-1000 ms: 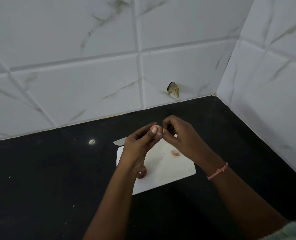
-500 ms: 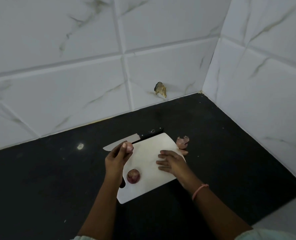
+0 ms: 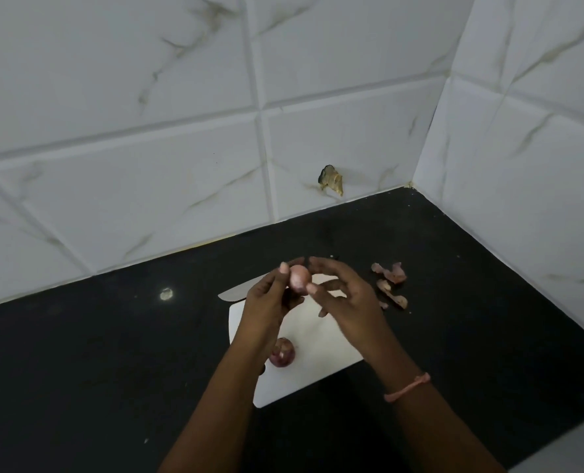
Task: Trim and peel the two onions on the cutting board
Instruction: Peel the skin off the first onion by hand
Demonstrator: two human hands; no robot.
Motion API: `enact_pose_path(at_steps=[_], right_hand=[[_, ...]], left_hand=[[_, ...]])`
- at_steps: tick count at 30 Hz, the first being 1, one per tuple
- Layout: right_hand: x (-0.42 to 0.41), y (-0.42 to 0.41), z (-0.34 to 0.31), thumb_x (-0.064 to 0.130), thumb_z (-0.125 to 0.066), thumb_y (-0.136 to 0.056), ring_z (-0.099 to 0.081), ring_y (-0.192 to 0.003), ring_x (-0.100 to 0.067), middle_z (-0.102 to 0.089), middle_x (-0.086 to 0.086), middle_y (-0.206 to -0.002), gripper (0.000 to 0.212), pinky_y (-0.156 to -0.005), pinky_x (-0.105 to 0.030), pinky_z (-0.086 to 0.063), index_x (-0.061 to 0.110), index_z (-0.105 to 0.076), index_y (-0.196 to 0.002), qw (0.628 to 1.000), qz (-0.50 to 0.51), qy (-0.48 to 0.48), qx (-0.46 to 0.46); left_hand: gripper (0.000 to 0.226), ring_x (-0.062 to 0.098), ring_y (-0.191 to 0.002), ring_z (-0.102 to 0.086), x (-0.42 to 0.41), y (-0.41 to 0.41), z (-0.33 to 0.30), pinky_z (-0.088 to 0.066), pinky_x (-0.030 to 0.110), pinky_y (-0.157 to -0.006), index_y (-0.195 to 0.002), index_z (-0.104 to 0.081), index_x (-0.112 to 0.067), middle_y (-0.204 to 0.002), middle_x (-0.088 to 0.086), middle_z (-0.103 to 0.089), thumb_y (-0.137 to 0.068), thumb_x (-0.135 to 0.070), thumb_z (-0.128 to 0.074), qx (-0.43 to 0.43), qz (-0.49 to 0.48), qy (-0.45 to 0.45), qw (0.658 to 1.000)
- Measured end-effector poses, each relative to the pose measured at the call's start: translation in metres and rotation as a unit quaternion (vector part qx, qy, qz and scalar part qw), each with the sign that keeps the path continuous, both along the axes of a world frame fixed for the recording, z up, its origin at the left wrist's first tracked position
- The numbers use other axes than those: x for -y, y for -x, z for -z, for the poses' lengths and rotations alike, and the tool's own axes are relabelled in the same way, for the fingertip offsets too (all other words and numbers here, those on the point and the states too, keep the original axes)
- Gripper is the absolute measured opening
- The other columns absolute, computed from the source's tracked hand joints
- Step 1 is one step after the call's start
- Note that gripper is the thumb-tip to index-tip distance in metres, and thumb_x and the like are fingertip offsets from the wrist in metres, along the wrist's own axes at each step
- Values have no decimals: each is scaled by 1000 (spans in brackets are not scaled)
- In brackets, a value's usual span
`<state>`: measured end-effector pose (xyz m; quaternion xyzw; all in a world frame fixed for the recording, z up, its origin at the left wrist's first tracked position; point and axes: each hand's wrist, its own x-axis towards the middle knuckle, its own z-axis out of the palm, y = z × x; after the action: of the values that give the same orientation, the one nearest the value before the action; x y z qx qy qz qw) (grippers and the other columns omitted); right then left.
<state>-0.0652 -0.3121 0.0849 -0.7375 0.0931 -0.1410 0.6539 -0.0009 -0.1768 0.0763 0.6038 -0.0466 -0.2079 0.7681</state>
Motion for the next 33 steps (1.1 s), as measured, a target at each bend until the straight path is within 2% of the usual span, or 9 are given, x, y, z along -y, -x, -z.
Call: enact_pose_path(at_steps=[3,6,9,13,17,21,26,29,33], right_hand=[[-10,-1,-6,16,-69,-89,-65,-91,-12,-61,15,-112,30,-61,-24,-56,22,-65,-119,996,-1,64,55],[-8,2,-10,8,-67,-89,-67,-92,-12,-65,7,-110,28,-66,-21,-56,13,-66,-116,997,9,1,70],[-9,5,-11,9,-67,-87,-70,-94,-20,-70,4,-107,26,-69,-28,-59,12,-67,-112,994,4,-69,81],[-14,5,-16,9,-68,-83,-72,-91,-18,-72,5,-99,19,-66,-27,-59,14,-67,-101,990,17,-86,112],[-12,3,-21,0,-68,-84,-71,-86,-9,-71,7,-93,17,-65,-17,-56,8,-66,-99,989,27,-22,147],[-9,4,-18,-1,-69,-82,-68,-88,-5,-67,0,-99,16,-70,-14,-54,0,-63,-97,981,34,51,182],[-3,9,-21,6,-72,-83,-67,-100,-14,-68,2,-105,15,-84,-26,-56,9,-64,-95,973,30,136,184],[-6,13,-28,6,-72,-84,-68,-100,-10,-69,5,-107,27,-85,-23,-55,20,-62,-105,972,34,136,186],[-9,16,-29,10,-70,-85,-66,-104,-5,-67,10,-111,25,-87,-19,-54,17,-64,-109,961,43,169,214]], left_hand=[[34,20,-111,-69,-5,10,-13,-57,30,-91,-129,-66,-14,-119,6,-73,-104,-25,-46,44,21,-5,999],[33,18,-117,-66,-12,18,-19,-55,33,-96,-133,-63,-21,-127,0,-69,-102,-21,-51,66,42,-7,997],[38,13,-121,-63,-20,24,-23,-53,30,-100,-134,-62,-22,-129,-6,-68,-96,-20,-60,106,44,-21,993],[36,11,-118,-63,-20,26,-26,-55,26,-93,-132,-62,-20,-125,-7,-69,-96,-20,-59,153,32,-25,987],[33,12,-121,-61,-12,28,-26,-55,27,-93,-134,-59,-22,-129,-8,-66,-103,-22,-49,169,26,-28,985],[33,12,-121,-61,-7,31,-28,-55,29,-91,-129,-63,-25,-129,-10,-65,-106,-13,-43,124,21,6,992],[36,16,-122,-62,-9,31,-34,-53,33,-100,-128,-64,-19,-129,-3,-66,-104,-5,-41,119,22,35,992],[32,15,-123,-61,-11,31,-36,-53,30,-97,-128,-63,-17,-129,-5,-67,-104,-6,-44,129,25,41,990],[30,16,-121,-62,-13,32,-38,-54,26,-92,-127,-63,-18,-127,-6,-68,-103,-8,-47,133,18,38,990]])
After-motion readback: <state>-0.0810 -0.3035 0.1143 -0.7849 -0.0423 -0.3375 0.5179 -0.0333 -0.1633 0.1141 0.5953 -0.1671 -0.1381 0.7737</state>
